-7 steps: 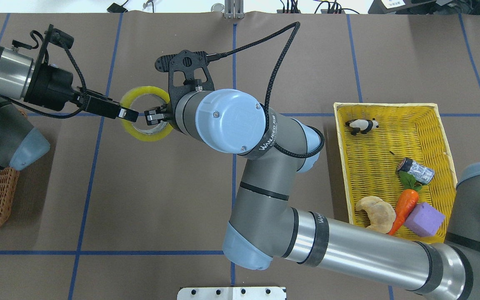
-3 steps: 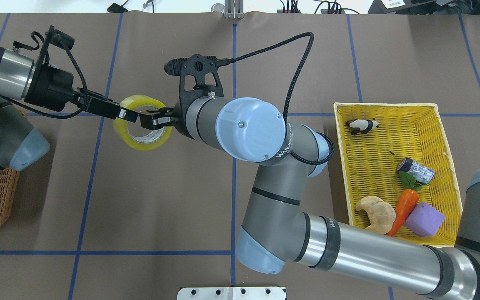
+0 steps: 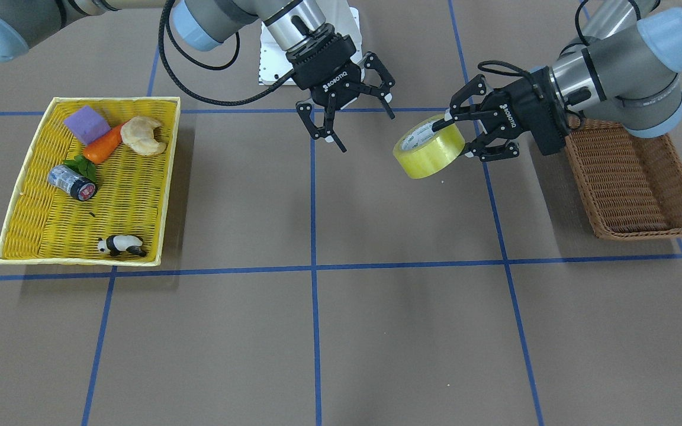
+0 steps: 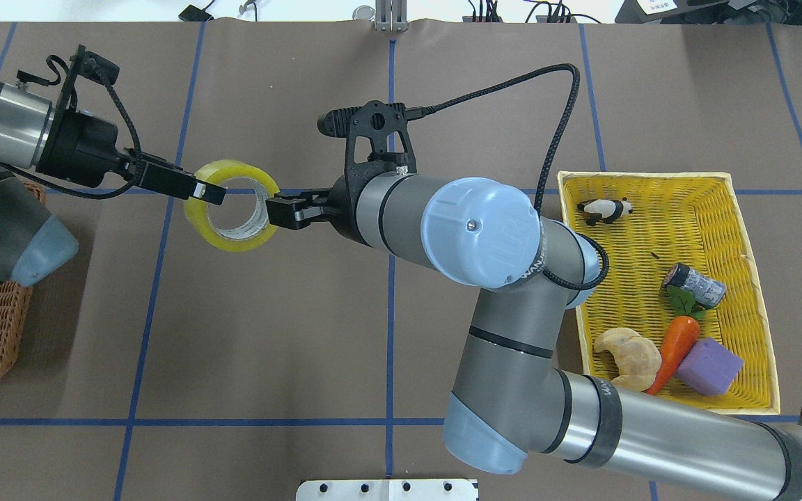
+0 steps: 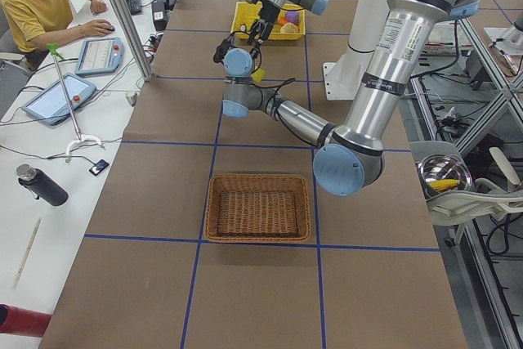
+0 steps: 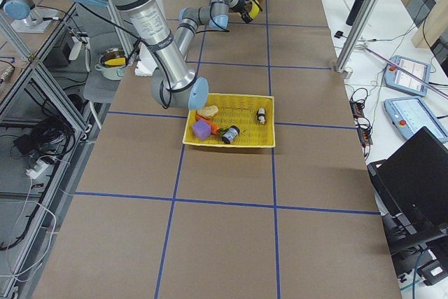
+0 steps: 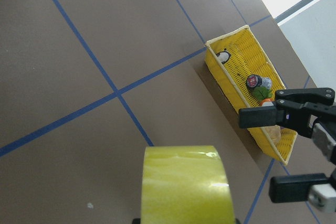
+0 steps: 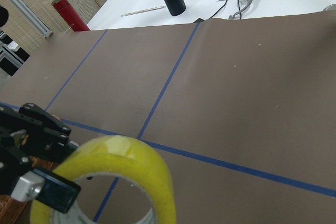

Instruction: Move tape to another basket

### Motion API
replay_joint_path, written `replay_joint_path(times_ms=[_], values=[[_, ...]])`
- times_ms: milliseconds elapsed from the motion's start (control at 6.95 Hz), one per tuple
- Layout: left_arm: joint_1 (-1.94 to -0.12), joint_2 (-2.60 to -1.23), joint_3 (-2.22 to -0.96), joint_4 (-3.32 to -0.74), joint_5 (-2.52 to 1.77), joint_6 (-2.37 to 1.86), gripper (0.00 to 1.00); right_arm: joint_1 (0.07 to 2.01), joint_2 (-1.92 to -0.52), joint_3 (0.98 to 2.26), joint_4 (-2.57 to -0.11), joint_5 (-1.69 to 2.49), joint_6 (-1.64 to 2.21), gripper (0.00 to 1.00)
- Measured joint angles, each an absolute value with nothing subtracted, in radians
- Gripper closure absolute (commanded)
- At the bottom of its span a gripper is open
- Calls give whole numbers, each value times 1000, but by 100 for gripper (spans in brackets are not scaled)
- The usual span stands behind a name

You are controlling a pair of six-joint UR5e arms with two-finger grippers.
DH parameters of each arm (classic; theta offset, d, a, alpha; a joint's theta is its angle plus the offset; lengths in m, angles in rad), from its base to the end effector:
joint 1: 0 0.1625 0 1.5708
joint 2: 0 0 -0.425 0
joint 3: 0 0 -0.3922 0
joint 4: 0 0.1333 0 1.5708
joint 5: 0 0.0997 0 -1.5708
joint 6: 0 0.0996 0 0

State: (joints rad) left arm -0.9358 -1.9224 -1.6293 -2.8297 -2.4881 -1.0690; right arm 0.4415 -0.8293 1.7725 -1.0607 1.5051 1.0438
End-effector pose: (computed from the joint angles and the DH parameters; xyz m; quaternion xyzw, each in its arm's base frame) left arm 0.2865 -0.4802 0.3000 0.2137 0.6958 0.1907 0.6587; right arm -0.5078 -0.3947 0.0711 0.3309 -0.5762 -0.0101 0.7473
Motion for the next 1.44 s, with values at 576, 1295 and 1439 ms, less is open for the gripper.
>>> replay_joint_path(times_ms=[576,1295,1439], values=[[-1007,-1839,-1635,-2829,-2499,-1073,100,721,-891,1773,-1335,1718,989,0],[-1276,-1585,-1624,-2829,-2658,-1144,100,1133,-1039,1668,-1443,2066,497,0],[-1312,-1536,-1614,-2830,-2695,-1147,100,1201,-1068,1647,-1449,2125,405,0]])
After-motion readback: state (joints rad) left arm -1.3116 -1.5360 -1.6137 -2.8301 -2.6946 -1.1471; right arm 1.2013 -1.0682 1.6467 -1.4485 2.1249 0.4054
